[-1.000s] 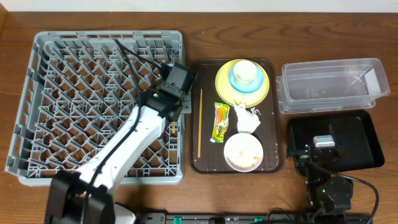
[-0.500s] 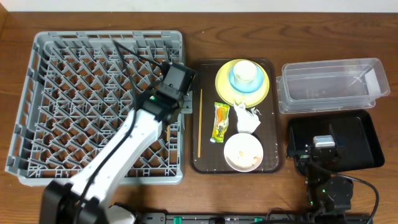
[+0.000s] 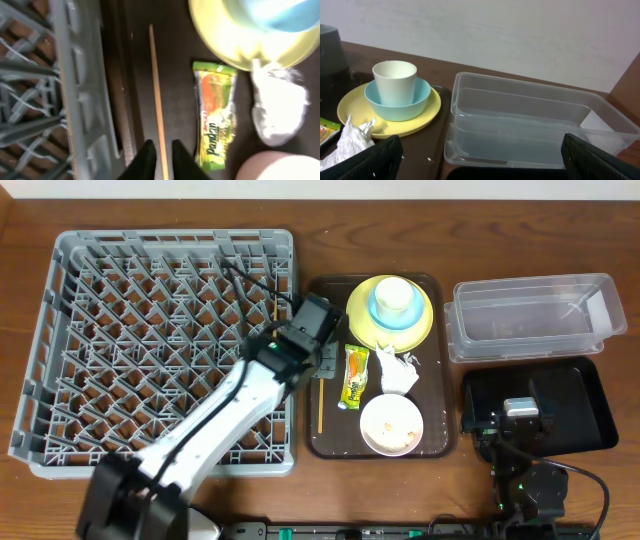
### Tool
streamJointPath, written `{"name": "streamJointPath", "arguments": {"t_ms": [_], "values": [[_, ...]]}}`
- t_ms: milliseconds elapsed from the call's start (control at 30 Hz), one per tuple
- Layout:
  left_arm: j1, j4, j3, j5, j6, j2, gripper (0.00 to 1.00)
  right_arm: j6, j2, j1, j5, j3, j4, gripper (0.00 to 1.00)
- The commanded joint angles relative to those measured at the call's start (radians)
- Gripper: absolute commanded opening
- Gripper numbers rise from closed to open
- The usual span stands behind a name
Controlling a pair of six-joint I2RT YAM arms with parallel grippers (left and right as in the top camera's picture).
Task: Sort waste into correct bins and load items into the dishwasher rack
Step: 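Lift the chopsticks with the left gripper and carry toward the rack, then lower the chopsticks along the rack's right edge and open the left gripper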
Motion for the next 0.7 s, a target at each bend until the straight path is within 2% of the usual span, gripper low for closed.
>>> {"name": "streamJointPath", "arguments": {"t_ms": [0, 400, 667], "values": [[-0.004, 0.024, -0.022, -0.018, -0.020, 0.083, 0.24, 0.018, -0.005, 0.006, 0.010, -0.002, -0.003, 0.99], [-0.040, 0.104, -0.022, -0.019, -0.019, 0.316, 0.30, 0.018, -0.005, 0.006, 0.010, -0.002, -0.003, 0.99], [-0.043, 0.133, -0.022, -0.019, -0.019, 0.365, 0.29, 0.018, -0.005, 0.006, 0.010, -0.002, -0.003, 0.99]]}}
